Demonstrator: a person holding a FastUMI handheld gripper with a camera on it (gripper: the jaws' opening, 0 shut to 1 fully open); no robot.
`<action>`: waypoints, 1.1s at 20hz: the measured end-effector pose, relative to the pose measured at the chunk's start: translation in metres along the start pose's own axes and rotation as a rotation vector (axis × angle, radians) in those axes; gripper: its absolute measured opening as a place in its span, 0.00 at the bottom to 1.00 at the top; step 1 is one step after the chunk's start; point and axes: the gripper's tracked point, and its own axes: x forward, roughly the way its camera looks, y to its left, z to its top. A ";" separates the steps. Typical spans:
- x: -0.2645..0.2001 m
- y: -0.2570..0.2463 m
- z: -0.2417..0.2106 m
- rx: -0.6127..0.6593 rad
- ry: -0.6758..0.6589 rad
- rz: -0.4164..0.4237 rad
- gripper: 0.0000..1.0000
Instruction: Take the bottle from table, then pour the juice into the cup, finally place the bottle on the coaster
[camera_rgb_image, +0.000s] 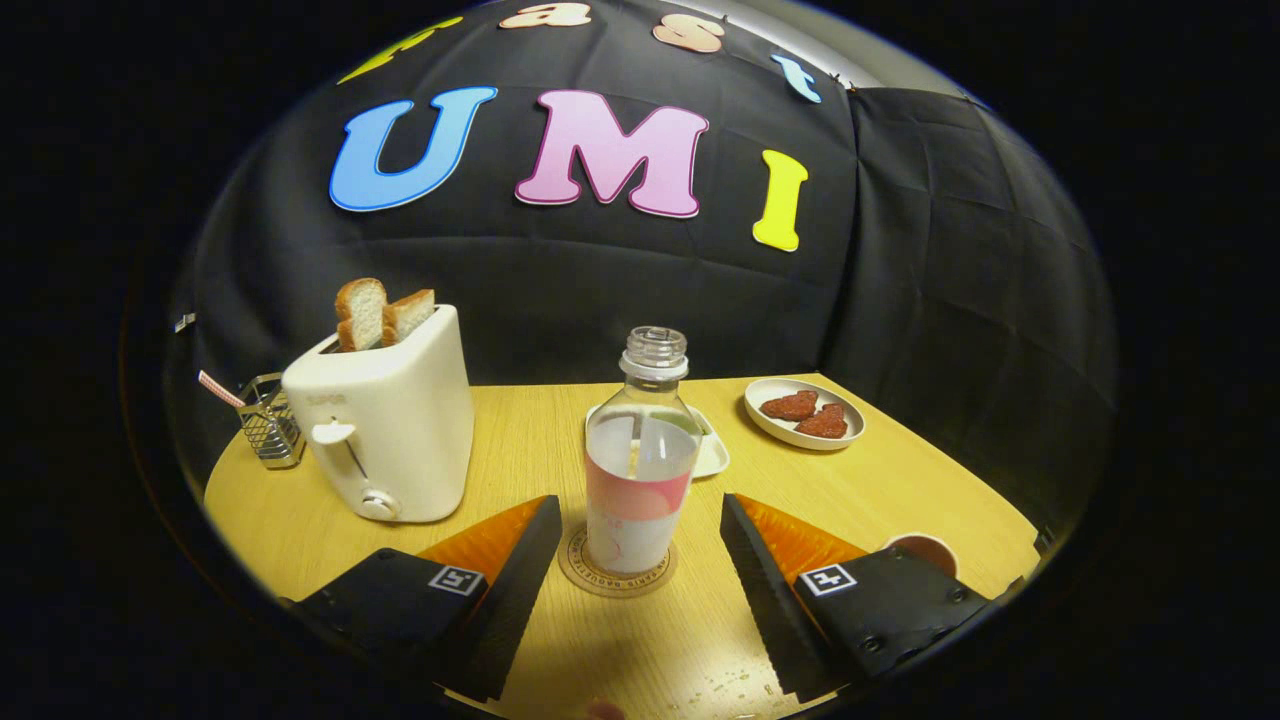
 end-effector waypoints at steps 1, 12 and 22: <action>-0.015 0.000 0.006 0.011 -0.012 0.011 0.98; -0.184 -0.023 0.068 0.058 -0.113 0.085 0.98; -0.291 -0.030 0.095 -0.020 -0.191 0.184 0.98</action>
